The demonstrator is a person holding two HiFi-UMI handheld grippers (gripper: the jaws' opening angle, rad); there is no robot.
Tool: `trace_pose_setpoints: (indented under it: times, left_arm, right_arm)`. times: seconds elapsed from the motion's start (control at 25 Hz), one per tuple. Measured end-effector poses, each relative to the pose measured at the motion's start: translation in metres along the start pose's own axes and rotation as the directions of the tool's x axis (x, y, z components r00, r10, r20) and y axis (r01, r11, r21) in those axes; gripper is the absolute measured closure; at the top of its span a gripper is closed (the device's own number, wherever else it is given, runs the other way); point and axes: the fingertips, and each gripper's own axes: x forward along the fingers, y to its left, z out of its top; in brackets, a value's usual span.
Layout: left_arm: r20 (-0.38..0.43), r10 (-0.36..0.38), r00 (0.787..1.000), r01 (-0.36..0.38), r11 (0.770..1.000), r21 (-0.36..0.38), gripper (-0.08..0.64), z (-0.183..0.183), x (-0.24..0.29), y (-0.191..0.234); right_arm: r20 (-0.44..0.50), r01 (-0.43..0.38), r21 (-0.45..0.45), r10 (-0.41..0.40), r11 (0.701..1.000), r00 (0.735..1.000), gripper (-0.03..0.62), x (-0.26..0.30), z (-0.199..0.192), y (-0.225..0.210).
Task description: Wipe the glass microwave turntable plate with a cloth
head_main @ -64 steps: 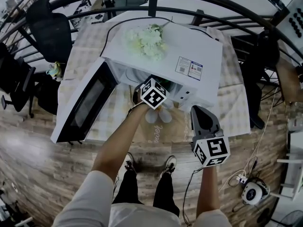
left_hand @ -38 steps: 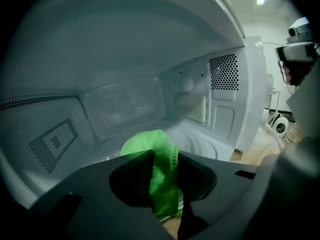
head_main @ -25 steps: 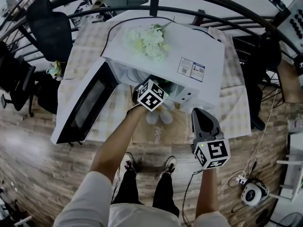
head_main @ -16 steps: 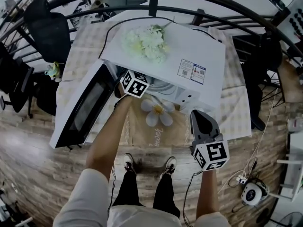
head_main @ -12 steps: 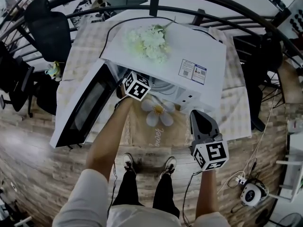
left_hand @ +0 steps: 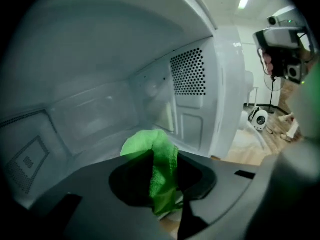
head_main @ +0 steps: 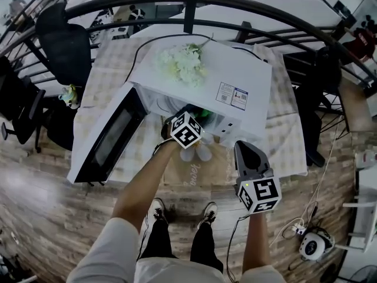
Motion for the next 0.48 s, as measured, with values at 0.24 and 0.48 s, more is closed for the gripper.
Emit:
trace_pose_setpoints:
  times: [0.24, 0.48]
  left_arm:
    - [0.084, -0.03, 0.996, 0.044, 0.985, -0.169, 0.446, 0.017, -0.034, -0.029]
    - [0.162, 0.068, 0.984, -0.026, 0.969, -0.246, 0.445, 0.042, -0.136, -0.032]
  right_arm:
    - [0.021, 0.036, -0.031, -0.035, 0.999, 0.999, 0.577, -0.025, 0.033, -0.009]
    - [0.068, 0.066, -0.063, -0.061, 0.996, 0.996, 0.578, -0.059, 0.088, -0.012]
